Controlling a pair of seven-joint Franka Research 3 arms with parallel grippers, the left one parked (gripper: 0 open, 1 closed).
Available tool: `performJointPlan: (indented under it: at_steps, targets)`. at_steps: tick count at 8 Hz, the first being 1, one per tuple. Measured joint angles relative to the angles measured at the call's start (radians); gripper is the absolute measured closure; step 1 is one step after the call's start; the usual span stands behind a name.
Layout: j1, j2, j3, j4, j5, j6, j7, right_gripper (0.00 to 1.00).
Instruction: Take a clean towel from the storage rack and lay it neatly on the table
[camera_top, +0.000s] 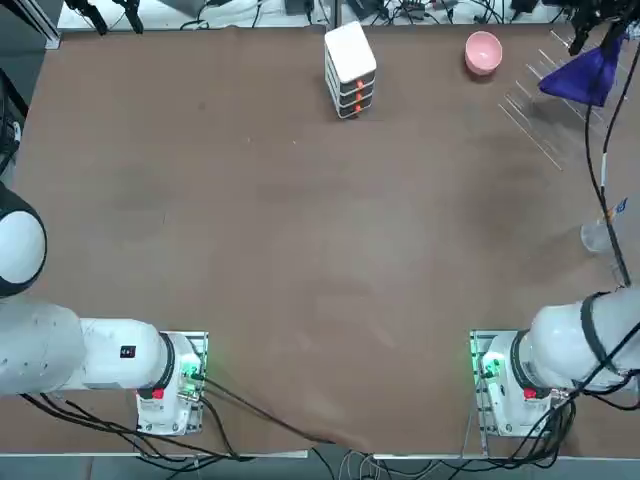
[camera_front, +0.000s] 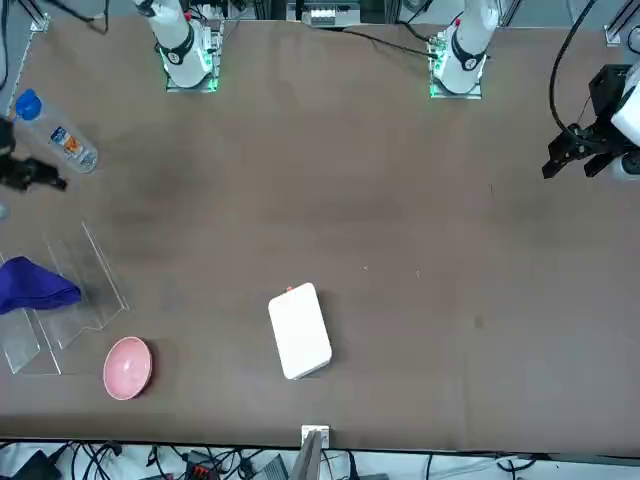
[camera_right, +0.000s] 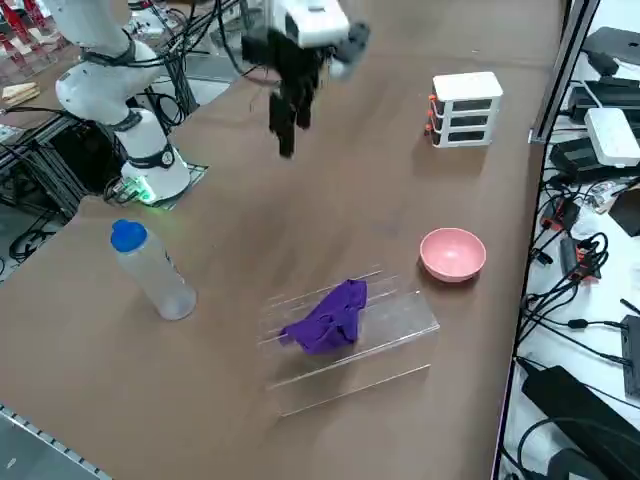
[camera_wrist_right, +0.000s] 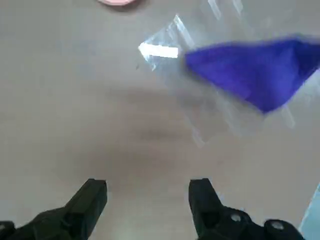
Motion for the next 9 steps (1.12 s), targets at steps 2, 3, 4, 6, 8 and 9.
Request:
performJointPlan:
  at_steps: [2,3,4,6,8,9]
  targets:
    - [-0.093,0.112,-0.002,0.067,0.0,0.172,-0.201,0.0]
    - [-0.127,0.159,0.0,0.087,0.001,0.258,-0.242,0.0]
    - [-0.158,0.198,0.001,0.097,0.016,0.336,-0.289,0.0]
    - [-0.207,0.246,0.001,0.11,0.105,0.398,-0.4,0.0]
    - [-0.238,0.262,0.002,0.113,0.14,0.418,-0.461,0.0]
    - [-0.247,0.267,0.003,0.114,0.15,0.441,-0.481,0.0]
